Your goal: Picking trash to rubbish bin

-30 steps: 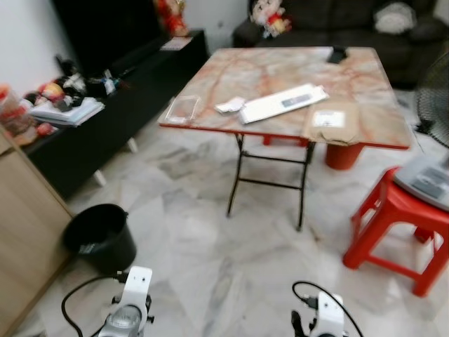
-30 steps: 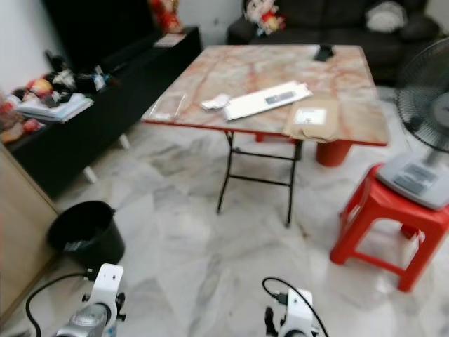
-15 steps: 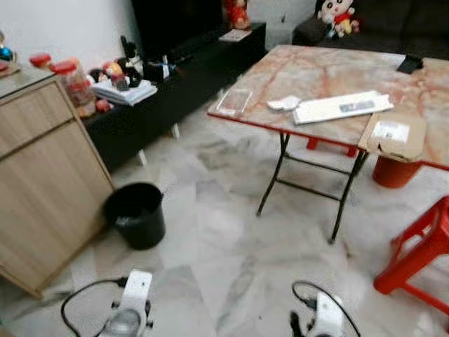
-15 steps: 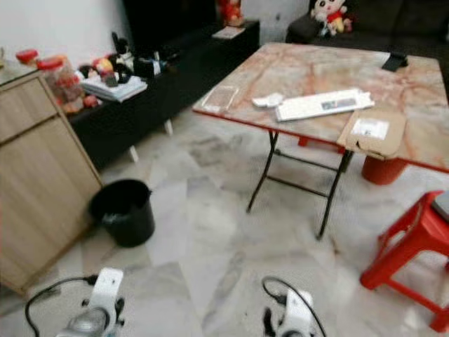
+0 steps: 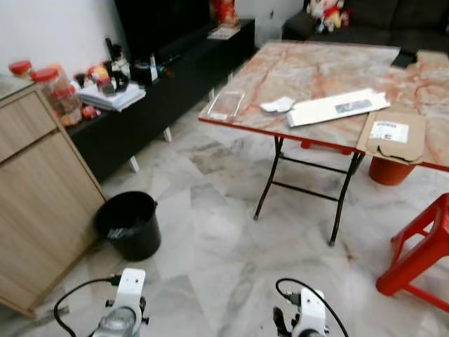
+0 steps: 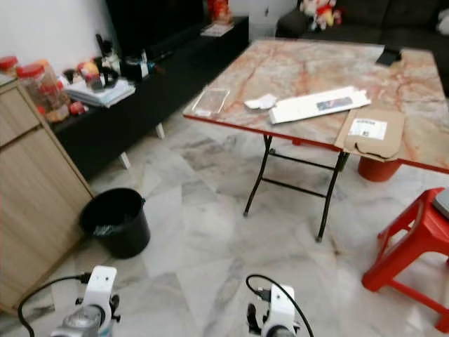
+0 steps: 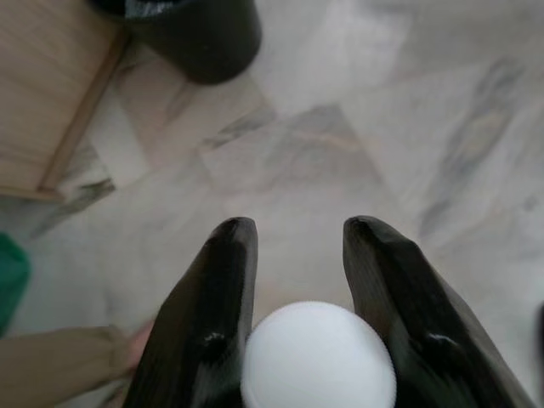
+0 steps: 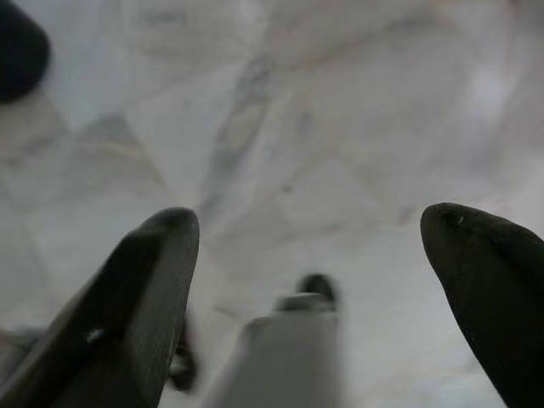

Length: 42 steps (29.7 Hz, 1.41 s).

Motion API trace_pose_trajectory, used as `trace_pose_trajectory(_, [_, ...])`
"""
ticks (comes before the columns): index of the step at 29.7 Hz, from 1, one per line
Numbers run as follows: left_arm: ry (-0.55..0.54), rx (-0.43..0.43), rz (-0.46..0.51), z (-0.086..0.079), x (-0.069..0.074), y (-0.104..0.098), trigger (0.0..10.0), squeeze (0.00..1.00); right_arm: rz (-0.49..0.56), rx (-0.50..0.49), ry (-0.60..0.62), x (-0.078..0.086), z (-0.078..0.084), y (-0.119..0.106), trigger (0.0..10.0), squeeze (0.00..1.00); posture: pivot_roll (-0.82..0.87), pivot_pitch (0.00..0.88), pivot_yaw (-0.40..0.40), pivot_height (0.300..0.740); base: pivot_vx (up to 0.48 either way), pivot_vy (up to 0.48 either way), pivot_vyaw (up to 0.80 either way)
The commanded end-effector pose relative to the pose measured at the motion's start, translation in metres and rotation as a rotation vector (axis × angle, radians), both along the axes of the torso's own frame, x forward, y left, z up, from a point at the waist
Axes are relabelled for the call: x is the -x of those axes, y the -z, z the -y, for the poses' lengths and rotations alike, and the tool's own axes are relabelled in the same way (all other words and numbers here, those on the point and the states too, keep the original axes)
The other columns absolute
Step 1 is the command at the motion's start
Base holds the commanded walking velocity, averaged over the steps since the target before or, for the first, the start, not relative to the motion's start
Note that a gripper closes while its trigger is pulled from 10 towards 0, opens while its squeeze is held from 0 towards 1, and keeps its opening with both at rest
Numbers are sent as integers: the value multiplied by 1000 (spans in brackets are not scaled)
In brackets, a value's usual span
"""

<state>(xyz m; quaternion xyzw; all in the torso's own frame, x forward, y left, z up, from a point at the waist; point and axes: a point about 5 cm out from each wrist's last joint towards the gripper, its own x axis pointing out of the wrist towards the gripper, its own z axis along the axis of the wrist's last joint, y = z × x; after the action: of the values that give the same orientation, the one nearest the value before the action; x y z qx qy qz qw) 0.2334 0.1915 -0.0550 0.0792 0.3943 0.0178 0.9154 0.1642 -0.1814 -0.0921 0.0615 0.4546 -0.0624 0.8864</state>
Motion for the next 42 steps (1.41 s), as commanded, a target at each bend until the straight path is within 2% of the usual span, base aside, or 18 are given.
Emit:
trace_pose_trajectory(1, [-35,-34,-9,-17,3,-1,10000,0,30,-20,-39,-12,-17,-4,10000,0,-56,0,59,740,296,0,800])
trace_pose_trajectory(3, [-36,-32,-8,-17,3,-1,10000,0,26,-35,0,-11,-16,-3,10000,0,-56,0,59,740,294,0,800])
trace_pose_trajectory(10, [-69,-18,8,-19,-1,-4,10000,0,22,-36,-18,-11,-17,-3,10000,0,-55,0,59,740,295,0,800])
trace_pose_trajectory(15, [-72,-18,11,-20,-2,-4,10000,0,22,-26,-31,-11,-16,-3,10000,0,-53,0,55,740,302,0,0])
trace_pose_trajectory(22, [-80,-15,11,-21,-2,-5,10000,0,20,-31,-14,-11,-16,-3,10000,0,-48,0,54,740,300,0,696])
trace_pose_trajectory(42, [-60,-15,36,-17,-11,-10,10000,0,19,-20,21,-14,-10,-5,10000,0,-41,1,38,740,309,0,0])
